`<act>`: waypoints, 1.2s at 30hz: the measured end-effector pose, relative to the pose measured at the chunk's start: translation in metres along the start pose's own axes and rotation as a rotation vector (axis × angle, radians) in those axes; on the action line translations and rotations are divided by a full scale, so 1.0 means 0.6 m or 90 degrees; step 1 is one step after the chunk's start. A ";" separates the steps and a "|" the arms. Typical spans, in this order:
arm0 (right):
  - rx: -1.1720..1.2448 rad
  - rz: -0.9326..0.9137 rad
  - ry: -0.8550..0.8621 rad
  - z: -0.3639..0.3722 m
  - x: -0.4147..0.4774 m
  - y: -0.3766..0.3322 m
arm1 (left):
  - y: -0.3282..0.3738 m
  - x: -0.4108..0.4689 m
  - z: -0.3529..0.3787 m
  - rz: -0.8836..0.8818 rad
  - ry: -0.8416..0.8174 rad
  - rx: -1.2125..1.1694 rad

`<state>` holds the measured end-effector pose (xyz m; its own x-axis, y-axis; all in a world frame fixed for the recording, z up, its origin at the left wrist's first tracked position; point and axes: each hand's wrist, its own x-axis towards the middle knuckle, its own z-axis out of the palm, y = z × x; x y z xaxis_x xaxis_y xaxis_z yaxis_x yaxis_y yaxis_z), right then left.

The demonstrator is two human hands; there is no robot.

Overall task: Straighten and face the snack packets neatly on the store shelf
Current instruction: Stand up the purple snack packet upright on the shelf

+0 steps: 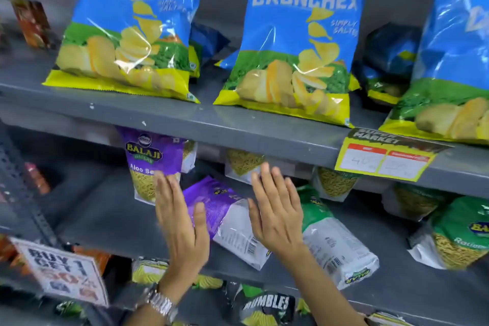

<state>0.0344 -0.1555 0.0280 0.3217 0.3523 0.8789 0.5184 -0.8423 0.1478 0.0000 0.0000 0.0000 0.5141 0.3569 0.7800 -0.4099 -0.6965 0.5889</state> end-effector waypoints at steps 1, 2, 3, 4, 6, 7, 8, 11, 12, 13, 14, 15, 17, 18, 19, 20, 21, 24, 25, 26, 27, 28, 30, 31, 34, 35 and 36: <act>0.012 -0.002 -0.043 0.010 -0.011 0.005 | -0.007 -0.020 0.006 -0.083 0.000 -0.020; 0.013 -0.005 -0.079 0.024 -0.024 0.014 | -0.014 -0.033 0.014 -0.194 -0.013 -0.035; 0.025 0.015 -0.133 0.038 -0.042 0.022 | -0.027 -0.057 0.025 -0.294 -0.031 -0.045; 0.048 0.053 -0.197 0.051 -0.058 0.029 | -0.038 -0.078 0.036 -0.396 -0.058 -0.078; 0.106 0.142 -0.300 0.088 -0.068 0.049 | -0.063 -0.101 0.064 -0.536 -0.094 -0.091; 0.118 0.181 -0.347 0.108 -0.068 0.059 | -0.073 -0.105 0.079 -0.568 -0.105 -0.106; 0.137 0.217 -0.414 0.127 -0.067 0.069 | -0.079 -0.106 0.093 -0.601 -0.109 -0.134; 0.269 0.378 -0.667 0.185 -0.051 0.098 | -0.085 -0.099 0.129 -0.762 -0.064 -0.215; 0.333 0.446 -0.730 0.196 -0.042 0.102 | -0.082 -0.093 0.136 -0.837 -0.047 -0.225; 0.388 0.511 -0.773 0.212 -0.041 0.109 | -0.083 -0.093 0.144 -0.902 -0.049 -0.242; 0.430 0.560 -0.812 0.223 -0.038 0.114 | -0.084 -0.092 0.149 -0.962 -0.054 -0.275; 0.455 0.582 -0.852 0.233 -0.039 0.119 | -0.083 -0.091 0.151 -0.998 -0.061 -0.310; 0.492 0.580 -0.906 0.248 -0.050 0.127 | -0.084 -0.091 0.151 -1.001 -0.075 -0.338; 0.499 0.585 -0.901 0.250 -0.055 0.128 | -0.087 -0.092 0.148 -0.990 -0.082 -0.333; 0.518 0.598 -0.873 0.251 -0.060 0.129 | -0.088 -0.093 0.144 -0.972 -0.083 -0.330; 0.535 0.608 -0.840 0.247 -0.061 0.129 | -0.087 -0.092 0.139 -0.959 -0.082 -0.330; 0.551 0.619 -0.808 0.243 -0.063 0.131 | -0.085 -0.091 0.135 -0.945 -0.082 -0.337; 0.643 0.630 -0.725 0.207 -0.051 0.135 | -0.084 -0.083 0.122 -0.885 -0.109 -0.348; 0.660 0.628 -0.706 0.195 -0.045 0.140 | -0.085 -0.075 0.120 -0.855 -0.122 -0.342; 0.668 0.618 -0.688 0.183 -0.039 0.147 | -0.087 -0.065 0.120 -0.826 -0.137 -0.330; 0.676 0.618 -0.664 0.178 -0.035 0.153 | -0.090 -0.052 0.122 -0.794 -0.150 -0.318; 0.681 0.619 -0.632 0.172 -0.029 0.159 | -0.093 -0.036 0.125 -0.758 -0.160 -0.306; 0.688 0.636 -0.541 0.172 -0.024 0.162 | -0.104 0.000 0.137 -0.666 -0.173 -0.282; 0.684 0.648 -0.484 0.178 -0.026 0.161 | -0.114 0.019 0.146 -0.611 -0.187 -0.274; 0.664 0.696 -0.334 0.197 -0.037 0.144 | -0.149 0.071 0.162 -0.454 -0.285 -0.246; 0.657 0.709 -0.304 0.204 -0.046 0.135 | -0.162 0.081 0.165 -0.415 -0.323 -0.236; 0.647 0.716 -0.289 0.207 -0.053 0.125 | -0.174 0.087 0.167 -0.388 -0.350 -0.223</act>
<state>0.1616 -0.1793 -0.0450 0.9956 0.0069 0.0940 0.0935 -0.1980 -0.9757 0.1449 0.0288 -0.0419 0.9698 0.1911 0.1515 -0.1078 -0.2214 0.9692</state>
